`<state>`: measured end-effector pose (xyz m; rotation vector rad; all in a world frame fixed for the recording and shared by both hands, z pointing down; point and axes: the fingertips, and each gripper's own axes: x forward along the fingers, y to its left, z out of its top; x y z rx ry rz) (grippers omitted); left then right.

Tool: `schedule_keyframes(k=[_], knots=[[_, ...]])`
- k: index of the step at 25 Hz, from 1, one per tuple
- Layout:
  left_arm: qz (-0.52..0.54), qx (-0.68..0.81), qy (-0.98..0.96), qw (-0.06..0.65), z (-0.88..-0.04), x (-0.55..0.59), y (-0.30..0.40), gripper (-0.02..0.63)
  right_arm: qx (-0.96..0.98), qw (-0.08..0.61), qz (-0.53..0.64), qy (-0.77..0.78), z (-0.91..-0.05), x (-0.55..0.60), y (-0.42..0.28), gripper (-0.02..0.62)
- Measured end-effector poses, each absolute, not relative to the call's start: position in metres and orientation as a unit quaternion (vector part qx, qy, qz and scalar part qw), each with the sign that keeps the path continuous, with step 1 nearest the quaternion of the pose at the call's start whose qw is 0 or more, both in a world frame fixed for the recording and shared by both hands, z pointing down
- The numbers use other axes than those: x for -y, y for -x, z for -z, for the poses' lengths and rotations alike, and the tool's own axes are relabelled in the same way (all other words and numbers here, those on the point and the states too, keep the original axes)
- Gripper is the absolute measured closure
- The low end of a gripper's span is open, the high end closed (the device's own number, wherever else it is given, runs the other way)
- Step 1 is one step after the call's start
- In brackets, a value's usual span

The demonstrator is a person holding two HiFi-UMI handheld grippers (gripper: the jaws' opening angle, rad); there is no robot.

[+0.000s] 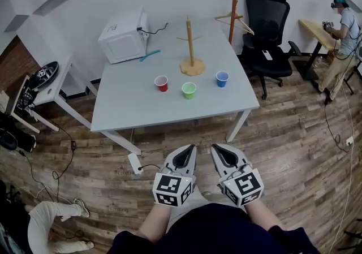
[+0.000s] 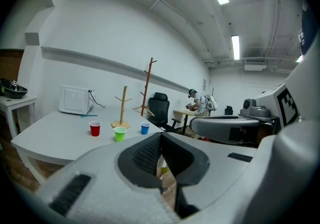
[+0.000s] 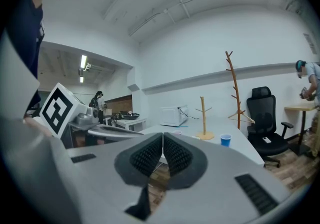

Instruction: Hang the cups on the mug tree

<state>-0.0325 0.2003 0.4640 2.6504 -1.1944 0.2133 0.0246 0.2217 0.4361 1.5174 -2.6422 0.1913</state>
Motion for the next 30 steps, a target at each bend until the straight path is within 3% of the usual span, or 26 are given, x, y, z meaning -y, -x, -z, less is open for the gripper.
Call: schedule_keyframes(k=[30], knots=[[-0.081, 0.448, -0.883, 0.113, -0.482, -0.144, 0.053, 0.586, 0.863, 0.053, -0.081, -0.496, -0.449, -0.169, -0.027, 0.566]])
